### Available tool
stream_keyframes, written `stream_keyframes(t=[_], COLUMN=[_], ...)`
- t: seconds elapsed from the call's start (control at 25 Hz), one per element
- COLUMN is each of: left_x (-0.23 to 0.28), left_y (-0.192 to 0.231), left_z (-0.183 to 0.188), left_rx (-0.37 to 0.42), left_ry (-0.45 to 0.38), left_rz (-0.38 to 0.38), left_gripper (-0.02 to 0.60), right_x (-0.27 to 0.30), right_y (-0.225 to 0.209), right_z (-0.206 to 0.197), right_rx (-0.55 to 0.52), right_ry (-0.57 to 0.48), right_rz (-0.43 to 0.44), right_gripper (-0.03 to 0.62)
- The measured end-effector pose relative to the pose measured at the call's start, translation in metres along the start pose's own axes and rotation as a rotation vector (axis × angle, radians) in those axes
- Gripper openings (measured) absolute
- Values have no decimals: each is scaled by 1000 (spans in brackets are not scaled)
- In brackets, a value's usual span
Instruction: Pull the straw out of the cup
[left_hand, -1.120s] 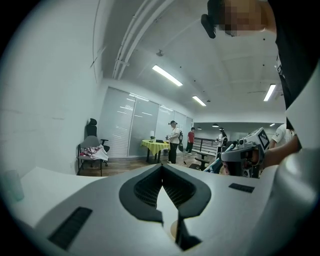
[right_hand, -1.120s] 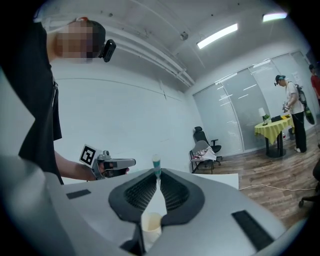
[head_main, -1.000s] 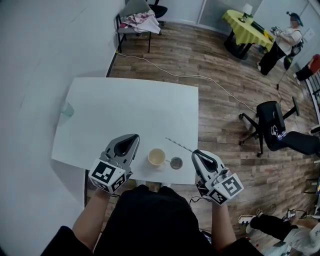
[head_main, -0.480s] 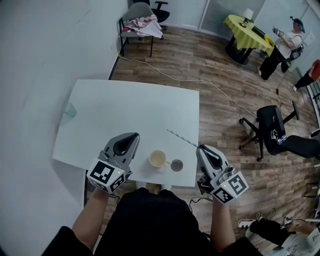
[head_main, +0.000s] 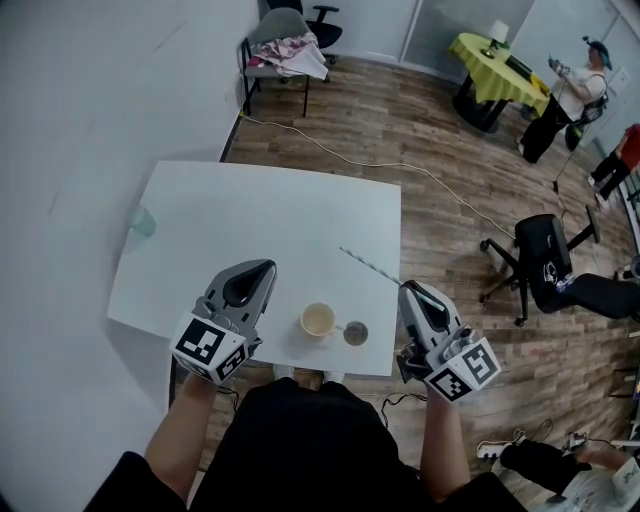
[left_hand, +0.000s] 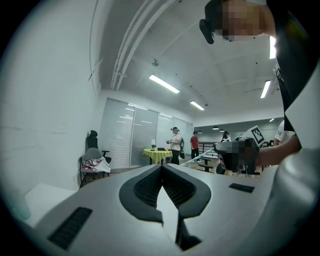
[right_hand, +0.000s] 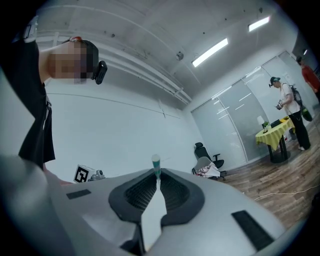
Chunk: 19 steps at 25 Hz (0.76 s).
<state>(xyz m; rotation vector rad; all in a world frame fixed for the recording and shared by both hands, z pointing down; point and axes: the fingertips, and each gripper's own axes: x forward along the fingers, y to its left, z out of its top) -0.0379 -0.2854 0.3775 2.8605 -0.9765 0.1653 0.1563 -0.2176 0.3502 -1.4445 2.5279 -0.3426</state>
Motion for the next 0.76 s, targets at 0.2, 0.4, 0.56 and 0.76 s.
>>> stream_keyframes(t=[0.2, 0.4, 0.56, 0.76], left_x=[2, 2, 7, 10], left_y=[2, 0, -1, -1], left_z=[0, -5, -8, -9], left_rx=[-1, -4, -10, -14], left_ry=[3, 10, 17, 21], left_rz=[2, 1, -1, -6], left_gripper=[14, 14, 14, 14], right_x=[2, 0, 0, 2], right_y=[-2, -4, -7, -9], right_z=[-1, -5, -6, -7], right_rx=[-8, -11, -9, -5], right_ry=[11, 20, 28, 37], right_rz=[-2, -9, -12, -14], right_gripper=[38, 38, 38, 38])
